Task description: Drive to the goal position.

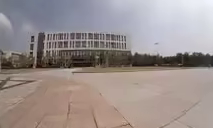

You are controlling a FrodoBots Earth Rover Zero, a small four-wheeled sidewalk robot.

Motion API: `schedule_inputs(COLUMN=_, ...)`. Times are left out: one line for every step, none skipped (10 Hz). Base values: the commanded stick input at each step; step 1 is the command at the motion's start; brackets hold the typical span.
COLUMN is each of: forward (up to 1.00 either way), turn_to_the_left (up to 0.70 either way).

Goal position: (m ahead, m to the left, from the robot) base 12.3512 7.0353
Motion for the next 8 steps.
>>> schedule_inputs(forward=0.70, turn_to_the_left=0.35)
schedule_inputs(forward=0.70, turn_to_the_left=0.28)
schedule_inputs(forward=0.70, turn_to_the_left=0.18)
schedule_inputs(forward=0.70, turn_to_the_left=0.09)
schedule_inputs(forward=0.70, turn_to_the_left=0.00)
schedule_inputs(forward=0.70, turn_to_the_left=0.00)
schedule_inputs(forward=0.70, turn_to_the_left=0.00)
schedule_inputs(forward=0.70, turn_to_the_left=0.00)
